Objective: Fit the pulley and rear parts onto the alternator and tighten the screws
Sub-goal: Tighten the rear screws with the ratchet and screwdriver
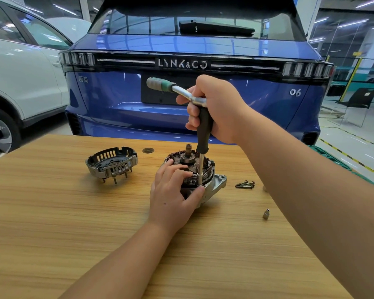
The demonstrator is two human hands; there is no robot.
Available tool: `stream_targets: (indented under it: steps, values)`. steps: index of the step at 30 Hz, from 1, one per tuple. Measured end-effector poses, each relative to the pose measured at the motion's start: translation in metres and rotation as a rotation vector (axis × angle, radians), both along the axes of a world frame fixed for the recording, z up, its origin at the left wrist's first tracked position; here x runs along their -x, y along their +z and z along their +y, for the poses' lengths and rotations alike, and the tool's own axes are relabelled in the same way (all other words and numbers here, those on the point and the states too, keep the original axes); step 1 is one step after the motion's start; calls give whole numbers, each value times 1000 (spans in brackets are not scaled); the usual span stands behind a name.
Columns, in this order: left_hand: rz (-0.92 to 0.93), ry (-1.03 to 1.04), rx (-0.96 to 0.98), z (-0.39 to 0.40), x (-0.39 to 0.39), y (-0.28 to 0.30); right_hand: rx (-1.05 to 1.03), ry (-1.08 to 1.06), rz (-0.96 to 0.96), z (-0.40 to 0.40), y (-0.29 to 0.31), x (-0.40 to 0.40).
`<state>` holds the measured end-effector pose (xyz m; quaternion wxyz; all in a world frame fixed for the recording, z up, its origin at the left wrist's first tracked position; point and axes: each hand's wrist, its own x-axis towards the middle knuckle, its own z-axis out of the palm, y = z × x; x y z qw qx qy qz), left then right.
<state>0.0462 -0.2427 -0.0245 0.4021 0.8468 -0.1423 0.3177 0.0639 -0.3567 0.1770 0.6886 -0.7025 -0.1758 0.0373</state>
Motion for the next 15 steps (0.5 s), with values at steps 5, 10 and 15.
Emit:
stream_targets:
  steps: [5, 10, 15]
  values:
    - [12, 10, -5, -2, 1, 0, 78, 65, 4, -5, 4, -2]
    - [5, 7, -5, -1, 1, -1, 118, 31, -7, -1, 9, 2]
    - [14, 3, -6, -1, 0, 0, -159, -68, 115, 2, 3, 7]
